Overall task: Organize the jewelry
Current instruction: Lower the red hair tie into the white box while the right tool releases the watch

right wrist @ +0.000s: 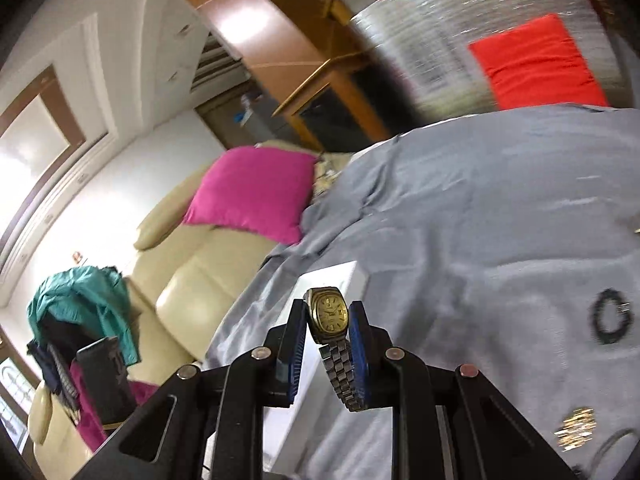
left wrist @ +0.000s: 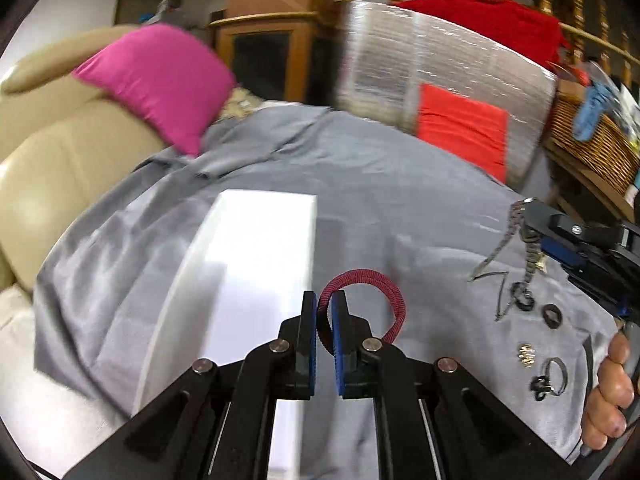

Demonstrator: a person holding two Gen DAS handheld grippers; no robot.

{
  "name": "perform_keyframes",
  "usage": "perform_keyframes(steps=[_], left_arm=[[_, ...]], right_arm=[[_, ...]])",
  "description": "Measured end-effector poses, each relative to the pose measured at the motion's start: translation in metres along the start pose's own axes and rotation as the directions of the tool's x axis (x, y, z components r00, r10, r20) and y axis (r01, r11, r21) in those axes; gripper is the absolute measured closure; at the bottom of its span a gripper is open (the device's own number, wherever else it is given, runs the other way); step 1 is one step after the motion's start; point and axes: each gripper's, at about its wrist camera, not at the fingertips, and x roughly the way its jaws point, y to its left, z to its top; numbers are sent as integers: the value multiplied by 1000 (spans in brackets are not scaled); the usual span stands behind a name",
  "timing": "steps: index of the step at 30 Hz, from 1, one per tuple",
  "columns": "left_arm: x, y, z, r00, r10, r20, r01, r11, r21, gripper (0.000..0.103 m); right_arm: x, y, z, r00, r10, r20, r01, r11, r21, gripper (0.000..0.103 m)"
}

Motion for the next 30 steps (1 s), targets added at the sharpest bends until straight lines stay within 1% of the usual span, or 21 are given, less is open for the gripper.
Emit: perform_keyframes(steps=[5, 8, 12, 16, 19, 21, 24, 28, 30], left_arm=[[-4, 45, -13, 997, 63, -49, -67, 995, -71, 96], [-5, 64, -19, 993, 95, -75, -102, 990, -93, 96], [-3, 76, -25, 989, 105, -104, -117, 987, -108, 96], [0, 82, -26, 988, 103, -113, -117, 985, -124, 96], [9, 87, -21, 988, 97, -117, -114, 983, -146, 96], [19, 89, -13, 988, 94, -119, -113, 980, -164, 96], [36, 86, 5, 989, 104, -101, -119, 980, -157, 96], [71, 83, 27, 986, 129, -105, -143, 980, -136, 96], [97, 85, 35, 983, 134, -124, -151, 978, -143, 96]], right_arm=[[33, 34, -16, 997, 45, -66, -47, 998, -31, 80], [54, 49, -30, 992, 69, -107, -72, 997, -32, 80], [77, 64, -47, 986, 83, -147, -89, 995, -37, 80], [101, 69, -55, 982, 65, -179, -72, 997, -35, 80], [118, 67, -50, 981, 53, -188, -60, 998, -36, 80], [131, 64, -43, 980, 38, -194, -46, 998, -37, 80], [156, 56, -26, 981, 12, -191, -18, 999, -29, 80], [190, 36, 0, 982, -27, -188, 27, 1000, -4, 80], [205, 26, 10, 979, -57, -194, 56, 998, -11, 80]])
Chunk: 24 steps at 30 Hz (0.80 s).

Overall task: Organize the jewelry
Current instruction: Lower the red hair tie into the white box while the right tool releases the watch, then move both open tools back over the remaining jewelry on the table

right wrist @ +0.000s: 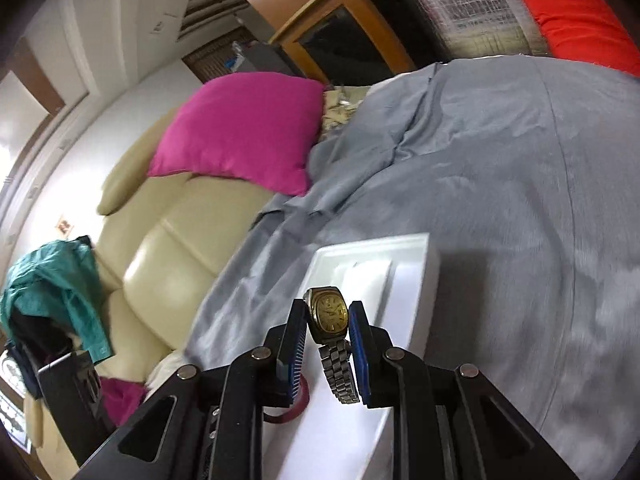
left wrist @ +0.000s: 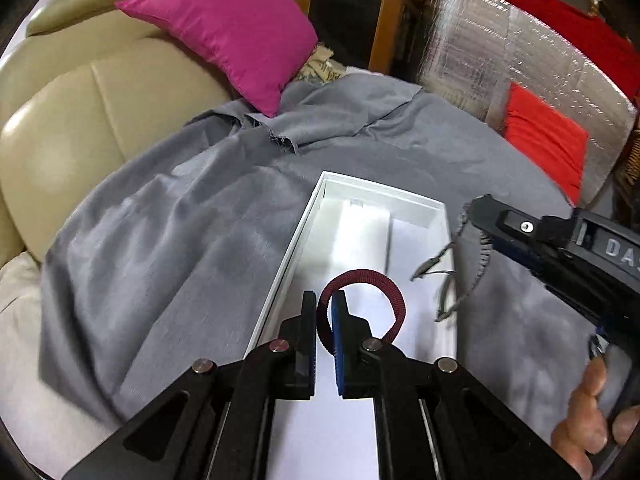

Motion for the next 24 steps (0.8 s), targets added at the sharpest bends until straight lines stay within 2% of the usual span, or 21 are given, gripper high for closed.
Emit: perform_keyframes(steps=[3, 10, 16, 17, 18, 20, 22, 24], left_arm=[[25, -1, 7, 999, -38, -39, 36, 999, -33, 96], [61, -4, 18, 997, -18, -73, 14, 998, -56, 96], [70, 5, 18, 995, -31, -96, 23, 997, -78, 95], [69, 4, 18, 995, -30, -98, 23, 997, -67, 91], [69, 3, 17, 995, -30, -99, 25, 998, -58, 81], [66, 2, 16, 994, -49, -99, 45, 998, -41, 69], [61, 1, 16, 993, -58, -105, 55, 998, -36, 66], [54, -1, 16, 993, -59, -102, 56, 998, -25, 55]], right_arm=[[21, -15, 15, 999, -38, -20, 38, 999, 5, 80], [56, -36, 29, 995, -71, -73, 72, 997, 18, 80], [66, -42, 28, 991, -72, -117, 79, 996, 50, 77], [67, -42, 28, 990, -68, -121, 75, 995, 59, 75], [66, -42, 28, 990, -66, -122, 73, 995, 62, 72], [66, -40, 27, 991, -60, -123, 68, 996, 63, 63], [60, -35, 26, 992, -65, -107, 70, 996, 49, 57], [52, -32, 27, 994, -60, -86, 64, 997, 47, 56]])
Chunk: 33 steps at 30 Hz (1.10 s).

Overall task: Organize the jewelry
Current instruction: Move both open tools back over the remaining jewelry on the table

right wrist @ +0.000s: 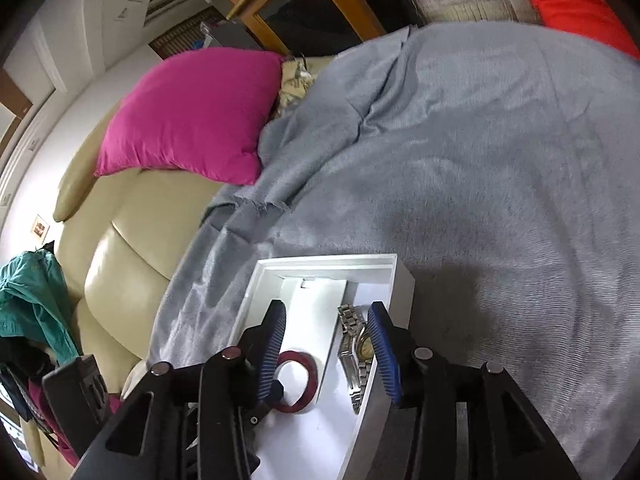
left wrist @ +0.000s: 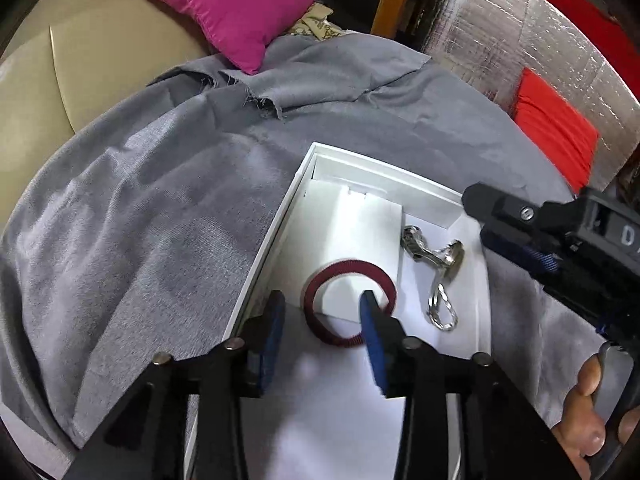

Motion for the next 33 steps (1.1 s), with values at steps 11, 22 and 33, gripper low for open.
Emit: perform_keyframes(steps=[11, 22, 33], left_arm=[[-84, -35, -26, 990, -6, 138, -4, 997, 76, 38], [-118, -174, -111, 970, -195, 145, 132, 925, 356, 35], [-100, -250, -148, 948, -318, 16, 273, 836, 476, 35]], right_arm=[[-127, -22, -34, 991, -24, 132, 26, 999, -18, 56], [-320, -135, -119, 919, -256, 300, 227, 965, 130, 56], [-377, -241, -151, 907, -320, 272, 215, 910, 355, 57]])
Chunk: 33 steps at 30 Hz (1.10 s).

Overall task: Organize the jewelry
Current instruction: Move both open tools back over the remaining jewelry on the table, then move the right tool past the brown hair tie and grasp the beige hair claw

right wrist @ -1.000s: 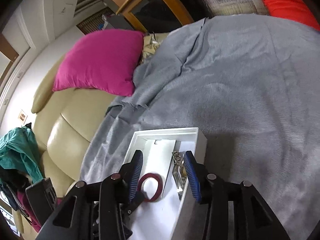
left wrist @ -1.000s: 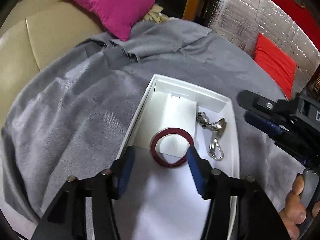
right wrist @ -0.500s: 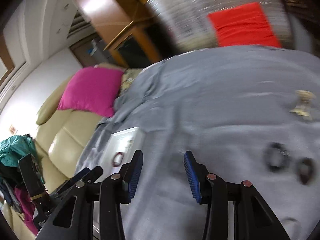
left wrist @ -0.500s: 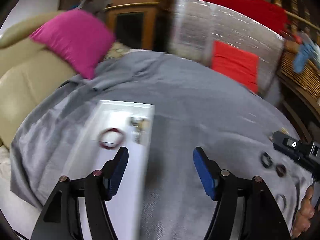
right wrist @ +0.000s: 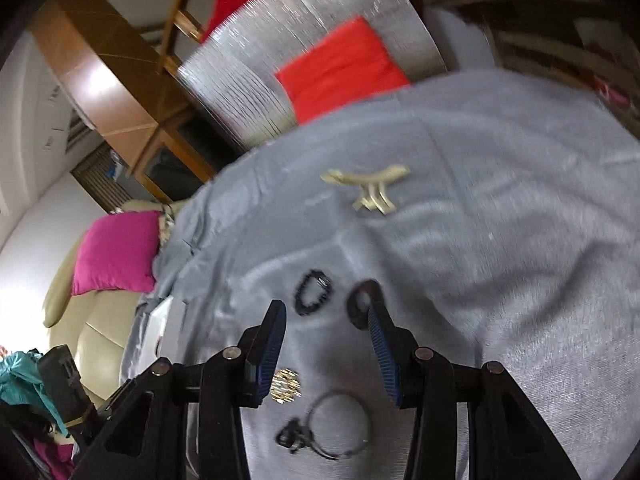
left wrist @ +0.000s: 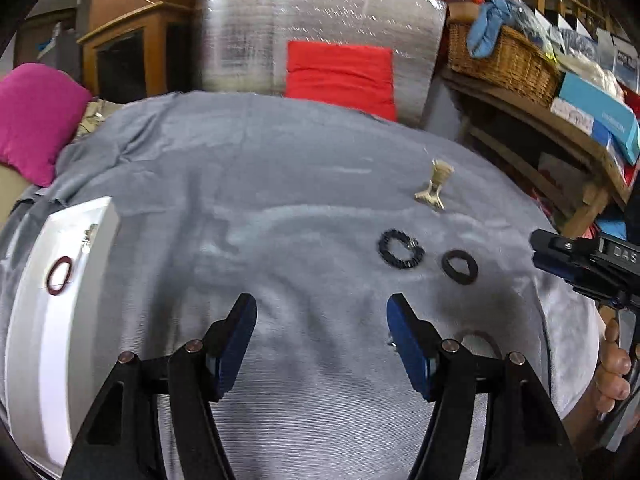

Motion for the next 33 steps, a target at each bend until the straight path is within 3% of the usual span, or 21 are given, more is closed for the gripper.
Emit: perform_keyframes(steps=[16, 20, 27, 33], left_arm=[[51, -27, 7, 992, -34, -123, 36, 999, 10, 35], [52, -28, 5, 989, -32, -143, 35, 999, 19, 35], [45, -33, -2, 983, -84, -164, 94, 994, 55, 35], [35, -33, -6, 982, -108, -158, 120, 990, 68, 35]], right_arm=[[48, -19, 11, 993, -38, -116, 42, 999, 32, 57], [53, -20, 14, 992, -43, -118, 47, 998, 28, 57], [60, -21, 11, 990, -43, -137, 48, 998, 34, 57], [56, -20, 16, 995, -43, -95, 48, 997, 52, 57]])
